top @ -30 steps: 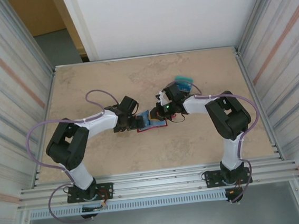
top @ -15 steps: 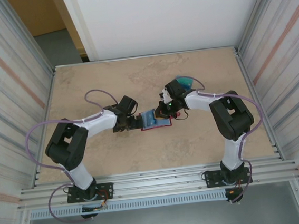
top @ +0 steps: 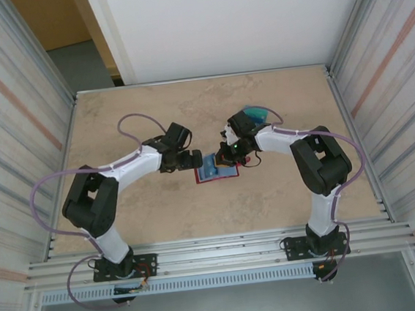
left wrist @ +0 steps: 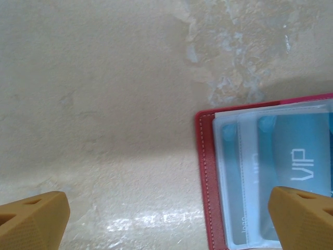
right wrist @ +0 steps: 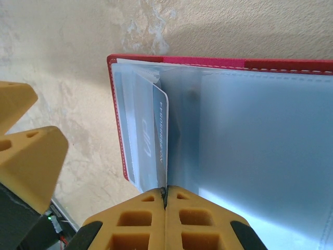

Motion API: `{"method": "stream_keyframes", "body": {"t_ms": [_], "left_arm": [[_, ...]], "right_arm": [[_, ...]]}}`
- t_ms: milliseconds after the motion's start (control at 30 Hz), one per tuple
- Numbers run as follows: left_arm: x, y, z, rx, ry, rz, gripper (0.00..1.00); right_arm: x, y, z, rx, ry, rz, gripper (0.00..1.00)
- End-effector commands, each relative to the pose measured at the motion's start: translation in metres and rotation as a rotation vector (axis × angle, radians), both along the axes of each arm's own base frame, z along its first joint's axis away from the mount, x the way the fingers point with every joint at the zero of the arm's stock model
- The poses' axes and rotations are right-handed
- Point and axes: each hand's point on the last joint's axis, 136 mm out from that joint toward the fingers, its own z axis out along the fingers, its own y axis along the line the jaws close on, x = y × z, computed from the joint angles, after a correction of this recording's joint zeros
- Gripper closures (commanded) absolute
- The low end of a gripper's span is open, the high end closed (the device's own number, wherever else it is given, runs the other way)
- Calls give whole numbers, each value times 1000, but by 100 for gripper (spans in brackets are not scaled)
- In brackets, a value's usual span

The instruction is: Take the credit cards out of the card holder

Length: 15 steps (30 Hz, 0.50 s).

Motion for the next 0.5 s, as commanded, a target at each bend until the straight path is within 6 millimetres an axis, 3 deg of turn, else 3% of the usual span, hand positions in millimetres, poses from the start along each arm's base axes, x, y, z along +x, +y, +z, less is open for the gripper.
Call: {"method": "stream_keyframes", "body": {"t_ms": [0, 467], "left_arm": [[-7, -6, -14, 27, 47, -49, 1], [-18, -8, -43, 51, 126, -76, 1]], "right_arm": [[3, 3, 12, 2, -26, 9, 98], [4, 22, 16, 135, -30, 4, 89]]}}
